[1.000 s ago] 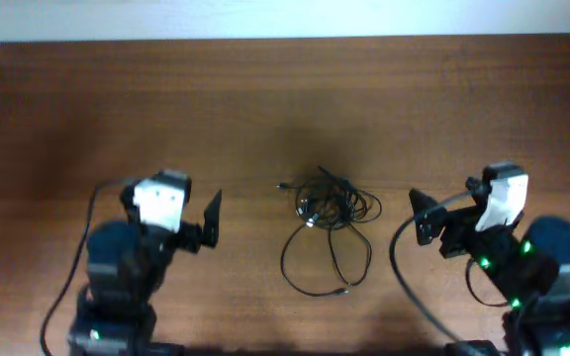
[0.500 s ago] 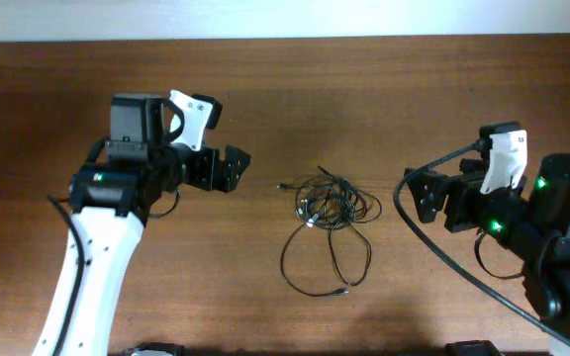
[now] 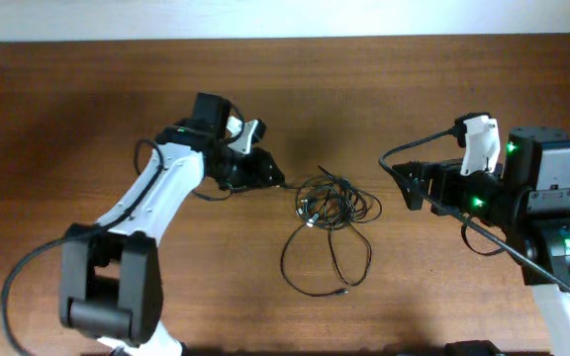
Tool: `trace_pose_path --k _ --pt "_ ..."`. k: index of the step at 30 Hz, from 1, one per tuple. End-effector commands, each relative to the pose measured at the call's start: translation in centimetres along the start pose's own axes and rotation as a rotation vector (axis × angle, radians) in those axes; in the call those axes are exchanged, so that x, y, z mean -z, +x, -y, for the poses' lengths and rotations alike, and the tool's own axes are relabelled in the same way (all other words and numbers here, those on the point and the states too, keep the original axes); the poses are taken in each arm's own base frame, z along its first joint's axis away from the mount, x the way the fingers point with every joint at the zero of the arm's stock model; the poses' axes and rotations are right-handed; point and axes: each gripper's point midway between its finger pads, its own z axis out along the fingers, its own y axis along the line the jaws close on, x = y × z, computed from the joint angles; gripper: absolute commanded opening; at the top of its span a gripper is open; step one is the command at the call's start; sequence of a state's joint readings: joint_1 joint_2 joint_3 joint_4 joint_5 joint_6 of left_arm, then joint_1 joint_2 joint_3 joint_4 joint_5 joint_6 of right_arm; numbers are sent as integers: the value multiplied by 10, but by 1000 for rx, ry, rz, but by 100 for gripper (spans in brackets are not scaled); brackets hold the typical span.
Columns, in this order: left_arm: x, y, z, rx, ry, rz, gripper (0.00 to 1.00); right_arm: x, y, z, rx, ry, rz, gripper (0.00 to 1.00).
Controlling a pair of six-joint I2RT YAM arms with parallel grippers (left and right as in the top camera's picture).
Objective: Untangle cables
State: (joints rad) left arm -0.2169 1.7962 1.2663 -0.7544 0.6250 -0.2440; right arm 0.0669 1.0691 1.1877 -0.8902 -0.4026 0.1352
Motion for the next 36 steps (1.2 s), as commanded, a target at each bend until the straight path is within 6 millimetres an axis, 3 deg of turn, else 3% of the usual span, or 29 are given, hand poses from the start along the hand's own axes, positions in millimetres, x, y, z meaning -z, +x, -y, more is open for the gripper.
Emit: trace_pose_path --k 1,5,7,9,13,15,18,19,21,24,30,36 --pt "-30 -2 -7 112 -31 -34 40 0 -4 -4 2 -17 2 99" --pt "-66 5 -6 96 -33 -84 37 -3 0 -2 -8 -13 -21 99" --pt "-88 11 -9 121 -37 -112 31 -5 1 -1 -12 -12 -29 99" --pt "-98 15 -12 133 -43 -133 26 -7 2 -1 -16 -11 -38 99" --pt "-102 12 -17 122 -66 -114 17 -10 5 1 -24 -8 -57 99" --pt "-103 11 -18 113 -77 -107 2 -12 6 2 -28 -7 -65 99" --pt "-98 4 -12 103 -67 -90 0 -14 6 3 -30 -7 -71 99" --pt "-90 -3 -4 73 -56 -71 0 -15 6 4 -31 -6 -73 99" --pt "-54 -21 30 -50 -22 3 0 -19 6 5 -35 -5 -82 99" --pt "13 -35 98 -179 112 133 0 -25 3 -4 -35 -74 -84 99" --pt "98 -29 155 -323 187 329 0 -24 -19 -22 -75 -177 -9 99" --pt "152 -31 194 -438 252 492 0 -24 -28 -25 -185 -194 14 96"
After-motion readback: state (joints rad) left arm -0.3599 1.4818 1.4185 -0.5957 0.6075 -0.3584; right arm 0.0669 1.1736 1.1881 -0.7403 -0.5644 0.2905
